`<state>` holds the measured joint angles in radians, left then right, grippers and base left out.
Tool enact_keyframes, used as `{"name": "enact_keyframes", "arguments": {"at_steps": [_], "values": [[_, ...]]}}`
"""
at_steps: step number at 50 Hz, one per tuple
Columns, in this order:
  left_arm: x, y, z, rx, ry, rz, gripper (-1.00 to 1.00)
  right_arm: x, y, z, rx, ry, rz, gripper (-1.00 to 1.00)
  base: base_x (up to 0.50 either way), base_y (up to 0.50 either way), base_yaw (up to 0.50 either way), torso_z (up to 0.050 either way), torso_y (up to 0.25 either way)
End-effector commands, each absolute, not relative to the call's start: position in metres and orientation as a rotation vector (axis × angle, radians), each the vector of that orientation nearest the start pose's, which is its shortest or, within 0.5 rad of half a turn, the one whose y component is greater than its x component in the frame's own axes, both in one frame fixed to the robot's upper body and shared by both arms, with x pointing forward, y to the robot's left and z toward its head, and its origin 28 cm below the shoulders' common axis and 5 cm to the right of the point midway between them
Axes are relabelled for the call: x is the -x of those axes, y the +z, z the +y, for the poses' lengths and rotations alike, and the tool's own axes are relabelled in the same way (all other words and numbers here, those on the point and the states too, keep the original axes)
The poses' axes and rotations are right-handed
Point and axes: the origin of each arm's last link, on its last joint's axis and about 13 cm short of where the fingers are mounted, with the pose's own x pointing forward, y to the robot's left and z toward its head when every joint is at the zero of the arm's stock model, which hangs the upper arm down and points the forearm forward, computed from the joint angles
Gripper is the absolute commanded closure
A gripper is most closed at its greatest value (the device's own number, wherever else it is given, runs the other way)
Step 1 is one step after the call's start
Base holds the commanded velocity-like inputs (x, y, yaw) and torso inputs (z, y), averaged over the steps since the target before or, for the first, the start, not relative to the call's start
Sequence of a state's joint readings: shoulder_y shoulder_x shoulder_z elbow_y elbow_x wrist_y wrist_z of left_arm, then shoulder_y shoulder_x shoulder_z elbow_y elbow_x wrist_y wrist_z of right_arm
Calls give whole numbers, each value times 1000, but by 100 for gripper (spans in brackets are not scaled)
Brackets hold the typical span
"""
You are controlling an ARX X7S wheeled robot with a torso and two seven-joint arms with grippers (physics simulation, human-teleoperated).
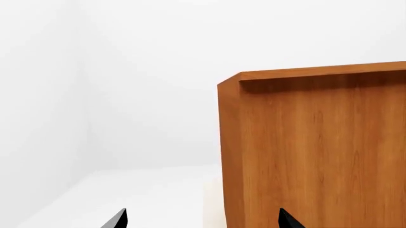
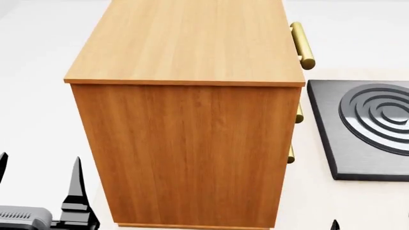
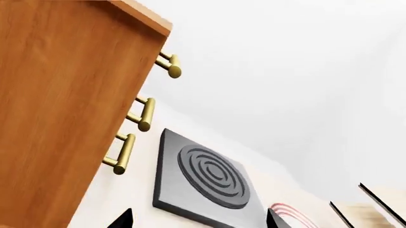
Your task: Put the bowl on the top of the cabinet.
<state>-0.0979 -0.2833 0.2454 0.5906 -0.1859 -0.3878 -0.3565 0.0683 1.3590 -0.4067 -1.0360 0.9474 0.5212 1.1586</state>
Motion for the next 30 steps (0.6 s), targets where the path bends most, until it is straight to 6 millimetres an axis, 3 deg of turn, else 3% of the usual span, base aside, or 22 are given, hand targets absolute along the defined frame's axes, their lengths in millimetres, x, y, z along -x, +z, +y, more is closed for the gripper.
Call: {"name": "enact_keyframes", "arguments": {"at_steps": [1,30], "values": [[-206,121,198,-71,6,-243,-100,-90,176,-174,616,-205,173,-100,0,0,0,0,0],[-206,120,196,-80,2,-241,-100,-73,151,-180,631,-240,287,-100,0,0,0,0,0]]}}
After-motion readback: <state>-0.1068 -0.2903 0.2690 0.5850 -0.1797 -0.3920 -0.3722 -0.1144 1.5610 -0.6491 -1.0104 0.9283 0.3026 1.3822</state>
